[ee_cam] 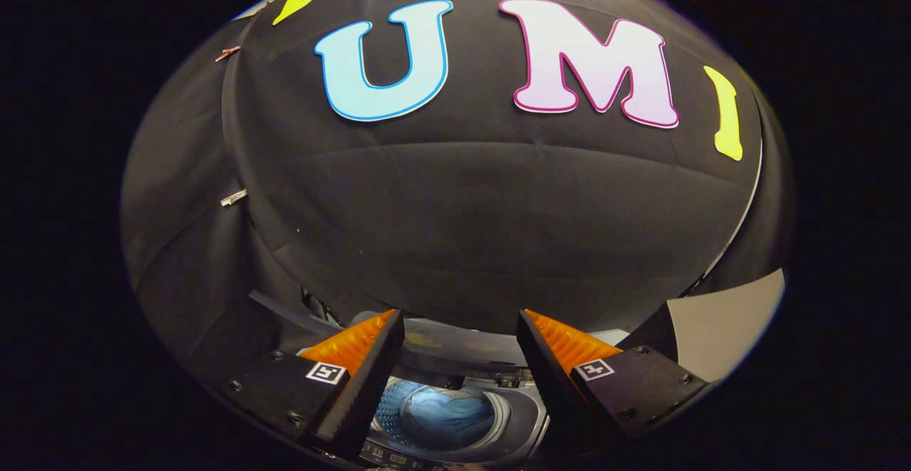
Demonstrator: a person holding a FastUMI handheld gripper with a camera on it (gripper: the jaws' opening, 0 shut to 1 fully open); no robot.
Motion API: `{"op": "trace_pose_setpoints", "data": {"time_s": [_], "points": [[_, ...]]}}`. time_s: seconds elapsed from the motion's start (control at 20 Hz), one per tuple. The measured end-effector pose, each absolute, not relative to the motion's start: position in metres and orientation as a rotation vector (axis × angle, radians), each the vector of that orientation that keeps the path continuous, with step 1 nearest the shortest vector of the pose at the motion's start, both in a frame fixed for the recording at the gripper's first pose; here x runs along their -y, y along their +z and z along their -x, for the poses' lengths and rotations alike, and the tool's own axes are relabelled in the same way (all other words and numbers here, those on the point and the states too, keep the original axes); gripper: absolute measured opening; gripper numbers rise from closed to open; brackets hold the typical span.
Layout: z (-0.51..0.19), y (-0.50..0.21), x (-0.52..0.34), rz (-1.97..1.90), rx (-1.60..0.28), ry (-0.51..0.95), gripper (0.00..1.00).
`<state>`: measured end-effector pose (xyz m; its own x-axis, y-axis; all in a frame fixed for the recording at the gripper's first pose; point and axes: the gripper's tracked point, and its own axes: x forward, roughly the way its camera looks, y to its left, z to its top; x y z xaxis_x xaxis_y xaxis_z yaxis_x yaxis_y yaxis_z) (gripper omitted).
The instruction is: Put the clothes into the washing machine and then close the washing machine lid.
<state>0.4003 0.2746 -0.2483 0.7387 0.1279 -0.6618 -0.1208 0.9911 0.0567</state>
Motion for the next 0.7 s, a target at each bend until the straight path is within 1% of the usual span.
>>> {"op": "trace_pose_setpoints", "data": {"time_s": [0.25, 0.55, 0.7], "points": [[-0.369, -0.251, -0.278, -0.005, -0.745, 0.153, 1.0], [-0.323, -0.271, -0.28, 0.025, -0.809, 0.179, 1.0], [-0.306, -0.277, -0.281, 0.03, -0.799, 0.195, 1.0]]}}
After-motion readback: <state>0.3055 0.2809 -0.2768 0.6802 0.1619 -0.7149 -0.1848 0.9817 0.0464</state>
